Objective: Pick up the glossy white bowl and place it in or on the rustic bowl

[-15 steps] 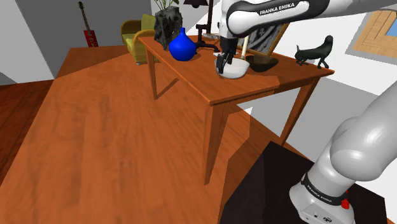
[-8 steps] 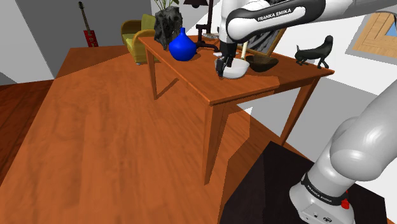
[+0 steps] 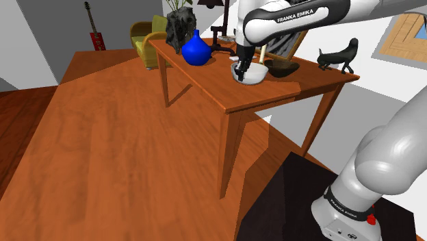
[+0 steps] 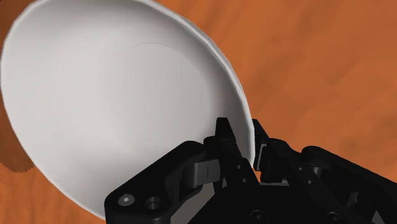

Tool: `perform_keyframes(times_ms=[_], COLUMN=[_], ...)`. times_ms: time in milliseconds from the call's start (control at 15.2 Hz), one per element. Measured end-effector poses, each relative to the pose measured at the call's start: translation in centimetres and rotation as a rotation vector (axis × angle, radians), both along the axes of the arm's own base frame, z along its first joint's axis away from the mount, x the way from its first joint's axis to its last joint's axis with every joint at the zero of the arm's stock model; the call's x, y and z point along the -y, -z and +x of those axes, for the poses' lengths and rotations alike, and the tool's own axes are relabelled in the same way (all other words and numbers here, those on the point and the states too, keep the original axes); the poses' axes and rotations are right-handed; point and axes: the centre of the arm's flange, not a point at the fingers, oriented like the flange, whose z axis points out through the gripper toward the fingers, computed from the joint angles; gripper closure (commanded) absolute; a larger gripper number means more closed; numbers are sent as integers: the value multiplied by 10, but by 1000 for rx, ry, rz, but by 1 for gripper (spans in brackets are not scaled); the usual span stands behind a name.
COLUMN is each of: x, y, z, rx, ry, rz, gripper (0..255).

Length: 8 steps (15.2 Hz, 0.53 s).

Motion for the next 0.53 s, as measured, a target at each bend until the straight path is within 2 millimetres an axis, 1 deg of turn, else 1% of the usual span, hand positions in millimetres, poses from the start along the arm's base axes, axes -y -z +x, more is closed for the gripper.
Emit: perform_keyframes(times_ms=[330, 528], x=[0, 0], y=[0, -10], z=[0, 0], rx=[1, -1], ry=[0, 0], rz=[0, 0], gripper=[255, 255])
